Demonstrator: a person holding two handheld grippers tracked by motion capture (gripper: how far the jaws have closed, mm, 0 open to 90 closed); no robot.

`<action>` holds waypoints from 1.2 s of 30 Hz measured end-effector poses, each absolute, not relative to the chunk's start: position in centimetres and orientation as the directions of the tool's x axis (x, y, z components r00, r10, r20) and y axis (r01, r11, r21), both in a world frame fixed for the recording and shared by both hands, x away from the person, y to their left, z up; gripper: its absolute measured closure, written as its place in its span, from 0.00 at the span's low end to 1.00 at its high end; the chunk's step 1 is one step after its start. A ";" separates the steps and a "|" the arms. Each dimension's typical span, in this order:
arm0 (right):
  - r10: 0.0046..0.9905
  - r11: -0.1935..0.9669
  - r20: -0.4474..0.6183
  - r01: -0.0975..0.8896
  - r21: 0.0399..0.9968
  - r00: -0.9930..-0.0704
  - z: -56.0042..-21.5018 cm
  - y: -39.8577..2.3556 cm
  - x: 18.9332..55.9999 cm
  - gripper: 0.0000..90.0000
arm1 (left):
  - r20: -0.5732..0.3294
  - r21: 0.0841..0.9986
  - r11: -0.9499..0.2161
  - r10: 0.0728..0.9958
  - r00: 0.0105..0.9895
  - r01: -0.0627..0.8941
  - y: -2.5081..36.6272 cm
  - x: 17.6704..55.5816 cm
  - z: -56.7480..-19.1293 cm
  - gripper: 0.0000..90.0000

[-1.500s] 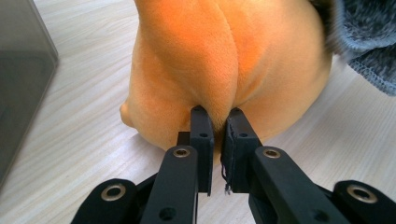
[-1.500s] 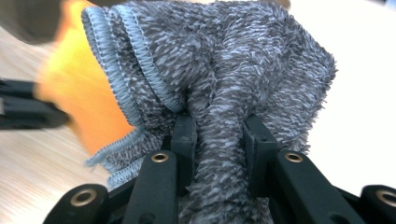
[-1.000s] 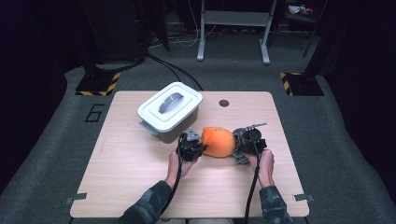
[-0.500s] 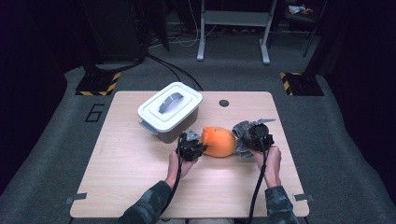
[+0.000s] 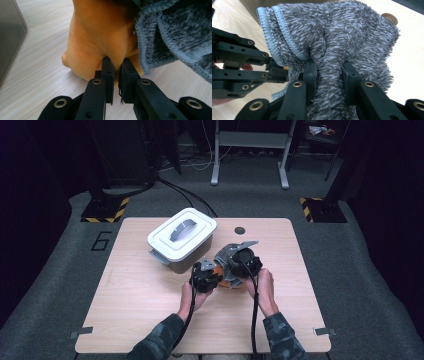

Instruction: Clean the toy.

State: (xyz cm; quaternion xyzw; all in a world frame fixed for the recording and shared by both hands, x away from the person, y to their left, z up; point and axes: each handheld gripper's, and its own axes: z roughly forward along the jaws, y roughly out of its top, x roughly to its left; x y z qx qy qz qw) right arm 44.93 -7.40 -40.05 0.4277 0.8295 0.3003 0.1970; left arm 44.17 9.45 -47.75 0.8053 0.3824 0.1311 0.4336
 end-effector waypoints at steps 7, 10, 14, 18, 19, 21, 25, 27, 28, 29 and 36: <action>0.850 0.415 -0.047 0.612 0.673 -0.525 -40.2 -9.2 44.9 0.78 | -0.123 0.800 -0.332 0.726 0.677 0.501 9.4 44.2 -47.7 0.93; 0.867 0.390 -0.037 0.630 0.671 -0.497 -40.5 -10.7 45.0 0.78 | -0.127 0.799 -0.328 0.726 0.675 0.504 9.5 44.2 -47.8 0.93; 0.893 0.344 -0.013 0.662 0.666 -0.451 -41.4 -12.8 45.2 0.78 | -0.127 0.800 -0.328 0.726 0.676 0.503 9.5 44.3 -47.8 0.93; 0.911 0.295 0.032 0.706 0.644 -0.410 -42.9 -14.6 45.4 0.78 | -0.132 0.797 -0.328 0.725 0.676 0.507 9.4 44.2 -47.8 0.93; 0.914 0.291 0.032 0.710 0.641 -0.403 -43.3 -14.9 45.5 0.78 | -0.132 0.798 -0.327 0.725 0.676 0.506 9.4 44.2 -47.8 0.93; 0.923 0.274 0.043 0.732 0.624 -0.382 -43.9 -15.4 45.6 0.78 | -0.132 0.796 -0.329 0.725 0.676 0.508 9.4 44.2 -47.8 0.93; 0.930 0.267 0.049 0.763 0.588 -0.364 -45.4 -16.0 46.1 0.78 | -0.135 0.795 -0.328 0.724 0.677 0.510 9.5 44.3 -47.8 0.93; 0.934 0.263 0.051 0.776 0.573 -0.354 -46.3 -16.1 46.3 0.78 | -0.137 0.796 -0.326 0.724 0.677 0.511 9.5 44.3 -47.8 0.93; 0.934 0.260 0.059 0.786 0.561 -0.352 -46.8 -16.1 46.5 0.78 | -0.135 0.796 -0.328 0.723 0.677 0.509 9.6 44.3 -47.8 0.93; 0.936 0.253 0.066 0.794 0.553 -0.345 -47.1 -16.1 46.5 0.78 | -0.140 0.796 -0.323 0.725 0.674 0.512 9.5 44.3 -47.9 0.93; 0.935 0.274 0.049 0.807 0.523 -0.350 -47.6 -16.5 46.6 0.78 | -0.130 0.795 -0.329 0.728 0.673 0.509 9.8 44.4 -47.8 0.92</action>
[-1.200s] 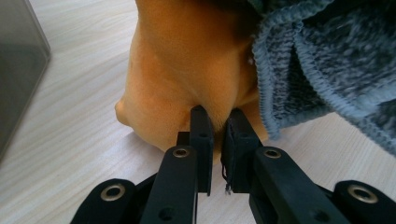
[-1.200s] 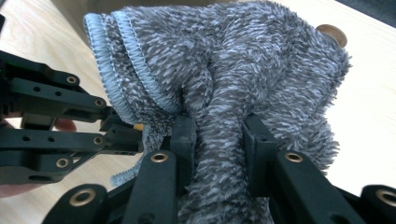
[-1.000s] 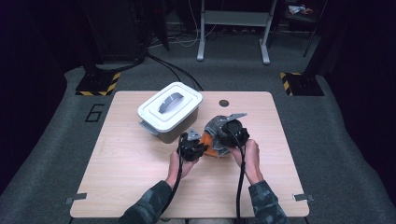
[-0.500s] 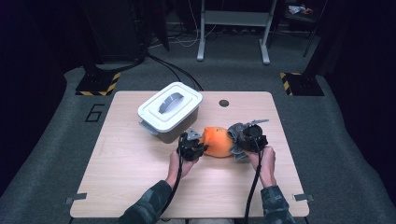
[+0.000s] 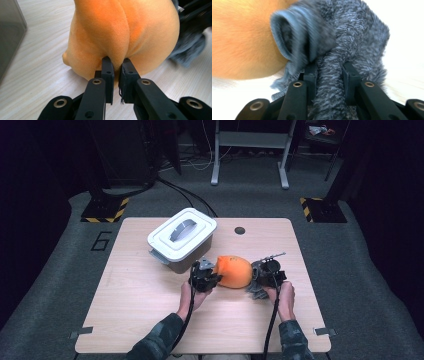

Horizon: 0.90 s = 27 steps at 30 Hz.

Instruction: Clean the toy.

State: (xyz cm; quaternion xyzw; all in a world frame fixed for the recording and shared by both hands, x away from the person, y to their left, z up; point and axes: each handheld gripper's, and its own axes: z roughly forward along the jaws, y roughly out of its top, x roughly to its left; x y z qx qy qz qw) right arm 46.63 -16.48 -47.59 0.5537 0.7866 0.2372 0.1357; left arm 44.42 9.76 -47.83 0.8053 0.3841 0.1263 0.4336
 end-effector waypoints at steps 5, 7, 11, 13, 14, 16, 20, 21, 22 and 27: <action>0.935 0.272 0.003 0.723 0.636 -0.354 -43.1 -16.4 44.7 0.78 | -0.129 0.797 -0.329 0.727 0.675 0.507 9.7 44.4 -47.8 0.92; 0.921 0.278 0.014 0.684 0.674 -0.389 -41.3 -15.5 43.9 0.78 | -0.126 0.795 -0.334 0.725 0.677 0.506 9.7 44.4 -47.8 0.92; 0.880 0.338 0.013 0.645 0.685 -0.475 -40.3 -13.0 43.8 0.78 | -0.127 0.797 -0.330 0.727 0.675 0.506 9.8 44.4 -47.8 0.92; 0.875 0.358 0.010 0.661 0.659 -0.484 -40.9 -12.2 44.3 0.78 | -0.132 0.801 -0.322 0.727 0.673 0.505 9.8 44.5 -47.9 0.91; 0.878 0.363 0.001 0.668 0.650 -0.478 -41.4 -11.9 44.7 0.78 | -0.144 0.800 -0.315 0.726 0.673 0.511 9.9 44.5 -47.9 0.88; 0.884 0.344 0.017 0.674 0.653 -0.467 -41.7 -12.1 45.0 0.78 | -0.150 0.804 -0.310 0.720 0.678 0.508 10.1 44.4 -48.1 0.81; 0.888 0.344 0.011 0.680 0.648 -0.460 -41.5 -12.1 45.3 0.78 | -0.111 0.798 -0.344 0.723 0.682 0.495 10.2 44.1 -48.7 0.68; 0.887 0.346 0.010 0.680 0.646 -0.461 -41.5 -12.1 45.3 0.78 | -0.091 0.796 -0.358 0.727 0.681 0.489 10.1 44.1 -48.9 0.66; 0.889 0.343 0.013 0.683 0.645 -0.458 -41.5 -12.0 45.3 0.78 | -0.085 0.793 -0.364 0.728 0.680 0.489 10.1 44.1 -49.0 0.64; 0.889 0.340 0.011 0.675 0.655 -0.458 -41.5 -11.8 45.4 0.78 | 0.021 0.785 -0.441 0.722 0.692 0.436 9.3 44.1 -49.2 0.68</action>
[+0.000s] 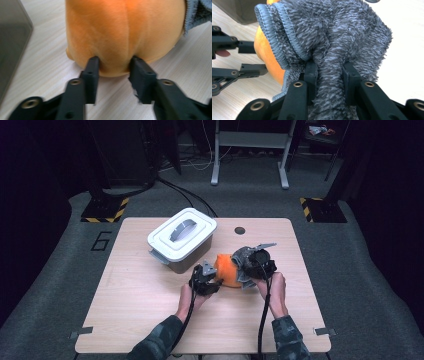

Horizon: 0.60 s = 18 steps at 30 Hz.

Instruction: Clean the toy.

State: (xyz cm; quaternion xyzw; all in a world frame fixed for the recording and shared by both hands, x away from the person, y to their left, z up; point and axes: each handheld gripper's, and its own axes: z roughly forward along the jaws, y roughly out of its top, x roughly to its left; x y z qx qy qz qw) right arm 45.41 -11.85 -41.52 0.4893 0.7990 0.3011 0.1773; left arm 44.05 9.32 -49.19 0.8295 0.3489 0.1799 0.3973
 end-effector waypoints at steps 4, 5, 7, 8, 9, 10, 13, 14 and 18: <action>0.892 0.330 0.015 0.674 0.661 -0.452 -41.5 -11.9 45.2 0.78 | 0.060 0.783 -0.465 0.718 0.693 0.413 8.8 43.8 -49.1 0.87; 0.889 0.335 0.013 0.670 0.663 -0.458 -41.5 -12.1 45.2 0.78 | 0.045 0.786 -0.453 0.721 0.691 0.421 8.8 43.9 -49.1 0.89; 0.891 0.325 0.019 0.666 0.671 -0.454 -41.4 -12.3 45.1 0.78 | 0.016 0.789 -0.435 0.720 0.694 0.433 9.0 44.0 -48.9 0.91; 0.891 0.326 0.016 0.664 0.674 -0.453 -41.3 -12.5 45.0 0.78 | 0.003 0.795 -0.423 0.720 0.694 0.435 9.1 43.9 -48.8 0.92; 0.894 0.315 0.023 0.664 0.679 -0.448 -41.2 -12.6 44.8 0.78 | -0.017 0.794 -0.414 0.717 0.697 0.446 9.2 43.9 -48.7 0.92; 0.894 0.310 0.027 0.662 0.682 -0.447 -41.1 -12.7 44.7 0.78 | -0.032 0.793 -0.408 0.713 0.700 0.452 9.3 44.0 -48.6 0.92; 0.893 0.311 0.018 0.648 0.695 -0.449 -40.7 -13.0 44.4 0.78 | -0.088 0.798 -0.372 0.706 0.702 0.474 9.3 43.9 -48.2 0.92; 0.894 0.308 0.020 0.647 0.697 -0.448 -40.6 -13.0 44.2 0.78 | -0.103 0.797 -0.368 0.698 0.708 0.479 9.3 43.8 -48.0 0.92; 0.888 0.314 0.015 0.630 0.710 -0.459 -39.8 -12.8 43.9 0.78 | -0.143 0.803 -0.343 0.682 0.717 0.487 9.1 43.5 -47.4 0.93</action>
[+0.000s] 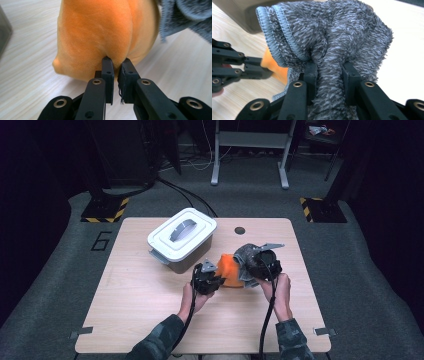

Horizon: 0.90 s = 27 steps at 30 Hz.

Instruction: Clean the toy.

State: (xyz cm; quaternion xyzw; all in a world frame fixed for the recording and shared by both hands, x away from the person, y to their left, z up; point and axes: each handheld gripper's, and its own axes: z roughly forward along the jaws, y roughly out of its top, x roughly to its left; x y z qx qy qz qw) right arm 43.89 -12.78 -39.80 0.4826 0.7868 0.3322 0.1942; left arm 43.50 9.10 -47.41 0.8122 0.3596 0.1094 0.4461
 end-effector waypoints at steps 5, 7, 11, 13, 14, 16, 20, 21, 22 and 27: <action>0.874 0.328 0.016 0.612 0.720 -0.487 -39.0 -11.8 43.5 0.78 | -0.201 0.804 -0.304 0.670 0.715 0.511 9.5 43.1 -46.9 0.93; 0.864 0.333 0.019 0.599 0.729 -0.503 -38.8 -11.4 43.4 0.78 | -0.207 0.797 -0.307 0.670 0.713 0.519 9.7 43.1 -46.9 0.93; 0.848 0.359 0.012 0.592 0.722 -0.529 -39.2 -9.7 43.9 0.77 | -0.159 0.791 -0.339 0.690 0.706 0.510 9.8 43.2 -47.1 0.92; 0.846 0.372 0.001 0.591 0.715 -0.534 -39.7 -8.8 44.3 0.77 | -0.093 0.784 -0.385 0.703 0.705 0.487 9.7 43.2 -47.1 0.92; 0.844 0.391 -0.024 0.585 0.711 -0.535 -40.1 -8.3 44.5 0.77 | -0.078 0.780 -0.397 0.705 0.705 0.483 9.6 43.2 -47.2 0.92; 0.846 0.402 -0.045 0.581 0.707 -0.531 -40.4 -7.7 44.6 0.77 | -0.085 0.780 -0.384 0.718 0.691 0.494 9.6 43.3 -47.5 0.92; 0.845 0.408 -0.051 0.579 0.706 -0.533 -40.5 -7.5 44.8 0.77 | -0.120 0.769 -0.369 0.719 0.685 0.523 9.8 43.5 -47.6 0.92; 0.846 0.405 -0.047 0.583 0.704 -0.531 -40.5 -7.5 44.7 0.77 | -0.121 0.770 -0.366 0.721 0.683 0.523 9.8 43.6 -47.6 0.92; 0.844 0.407 -0.047 0.583 0.703 -0.534 -40.5 -7.6 44.7 0.77 | -0.116 0.769 -0.371 0.720 0.684 0.520 9.8 43.6 -47.6 0.92; 0.850 0.397 -0.041 0.589 0.704 -0.524 -40.6 -8.4 44.7 0.77 | -0.133 0.768 -0.360 0.720 0.681 0.530 10.0 43.8 -47.7 0.92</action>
